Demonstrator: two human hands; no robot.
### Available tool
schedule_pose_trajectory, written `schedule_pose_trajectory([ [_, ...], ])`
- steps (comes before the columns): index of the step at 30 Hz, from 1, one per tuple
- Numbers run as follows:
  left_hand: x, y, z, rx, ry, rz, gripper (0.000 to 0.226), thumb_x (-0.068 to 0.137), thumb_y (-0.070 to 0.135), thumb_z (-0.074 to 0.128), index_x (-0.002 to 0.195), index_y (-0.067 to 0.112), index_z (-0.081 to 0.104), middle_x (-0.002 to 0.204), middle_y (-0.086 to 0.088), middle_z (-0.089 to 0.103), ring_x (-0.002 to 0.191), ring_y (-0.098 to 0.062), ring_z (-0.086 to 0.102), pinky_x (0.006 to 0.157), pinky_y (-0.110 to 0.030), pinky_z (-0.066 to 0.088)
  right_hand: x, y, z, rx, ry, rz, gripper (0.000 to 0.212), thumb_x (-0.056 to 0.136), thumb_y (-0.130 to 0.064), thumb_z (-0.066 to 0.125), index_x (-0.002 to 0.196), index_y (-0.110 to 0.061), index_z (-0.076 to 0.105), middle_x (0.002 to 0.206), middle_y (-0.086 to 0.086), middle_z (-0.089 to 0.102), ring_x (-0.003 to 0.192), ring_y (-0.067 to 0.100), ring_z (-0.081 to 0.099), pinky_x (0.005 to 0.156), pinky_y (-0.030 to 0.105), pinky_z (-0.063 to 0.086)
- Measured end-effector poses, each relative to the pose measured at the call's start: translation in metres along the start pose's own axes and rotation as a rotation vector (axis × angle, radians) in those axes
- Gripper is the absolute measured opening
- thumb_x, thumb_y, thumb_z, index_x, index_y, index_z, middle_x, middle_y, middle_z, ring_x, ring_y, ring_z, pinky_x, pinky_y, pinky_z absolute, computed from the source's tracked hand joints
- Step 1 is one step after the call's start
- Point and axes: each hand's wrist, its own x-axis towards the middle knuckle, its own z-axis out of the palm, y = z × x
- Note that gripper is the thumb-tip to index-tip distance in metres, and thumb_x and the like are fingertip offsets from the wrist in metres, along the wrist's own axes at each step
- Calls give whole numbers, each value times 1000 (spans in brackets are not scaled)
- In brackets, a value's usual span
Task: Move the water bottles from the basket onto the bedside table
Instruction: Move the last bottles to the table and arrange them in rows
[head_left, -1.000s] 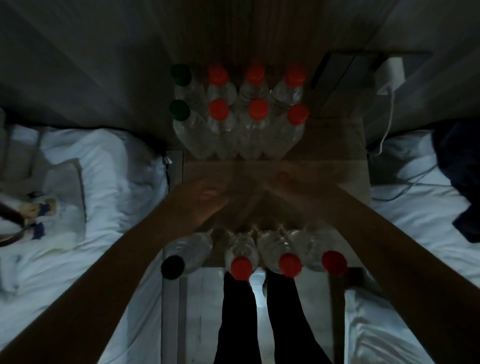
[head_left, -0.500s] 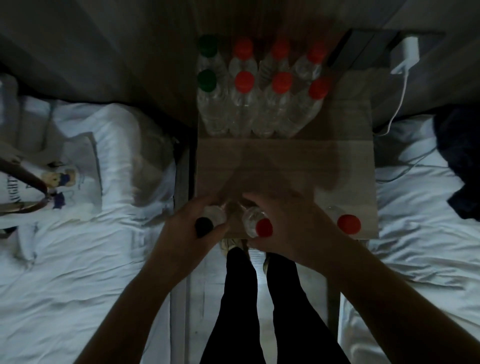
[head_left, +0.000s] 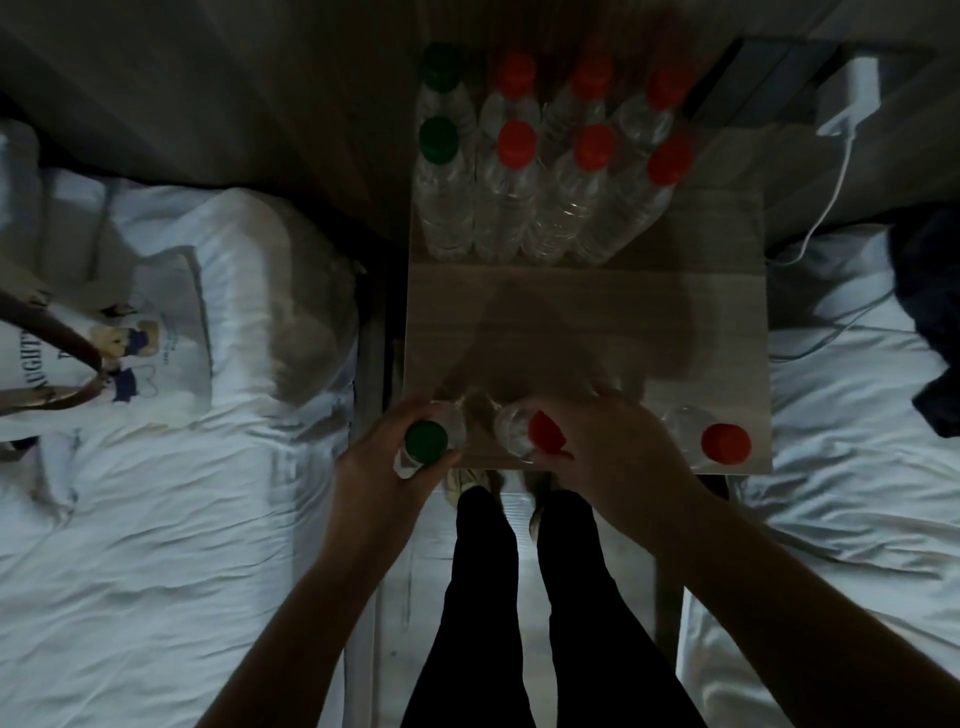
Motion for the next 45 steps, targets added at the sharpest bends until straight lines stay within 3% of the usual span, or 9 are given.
schedule_pose_trajectory([
  [5,18,5,-1,-86,39,-45,46,71,18,78,91,50,52,77,35,61,85,20,56,70,0,43,18,0,-11,-5,40,30,37,85,-41,63,117,-24,54,111,0,65,101,18,60,88,30,45],
  [8,39,9,-2,-126,39,-36,42,72,24,76,90,54,52,85,43,59,85,17,58,70,-3,46,33,-2,-23,13,51,46,41,85,-41,63,121,-23,53,114,1,65,104,19,61,88,31,45],
  [14,89,12,1,-226,48,-14,43,75,25,75,90,58,53,88,34,61,91,10,60,82,-20,50,77,1,-42,-33,190,85,40,83,-39,65,116,-19,54,111,6,66,101,27,62,86,38,49],
  [20,123,20,9,-200,95,60,35,76,16,73,90,44,56,76,32,56,79,25,52,68,4,38,106,-1,-48,7,279,70,34,82,-36,68,108,-17,57,101,4,67,94,24,63,79,35,50],
  [27,138,20,9,-128,71,71,35,77,20,73,89,44,50,78,29,53,77,26,50,64,6,35,112,-6,-45,3,323,57,32,85,-37,64,106,-14,57,100,7,67,93,27,63,74,33,47],
  [32,133,18,10,-86,81,112,28,80,20,70,101,31,56,82,28,51,78,23,51,66,4,35,105,-6,-34,233,369,132,32,84,-35,66,111,-20,56,97,-4,63,92,14,60,71,20,34],
  [37,125,2,19,-89,113,67,40,81,35,68,117,34,51,99,24,56,87,10,55,73,2,38,107,-12,-7,706,428,315,37,84,-18,68,117,-20,52,97,-11,56,81,0,53,61,2,31],
  [42,121,-34,41,-188,40,-99,35,82,43,63,114,38,48,112,12,62,104,-5,61,89,-28,50,123,-12,29,1004,558,460,45,77,-24,73,117,-25,53,102,-12,63,86,2,60,54,2,38],
  [45,125,-40,48,-133,42,-126,17,88,29,60,100,33,48,87,18,57,82,5,58,69,-6,41,132,-1,54,1027,521,486,44,78,-31,72,118,-25,53,99,-9,66,78,0,62,50,2,40],
])
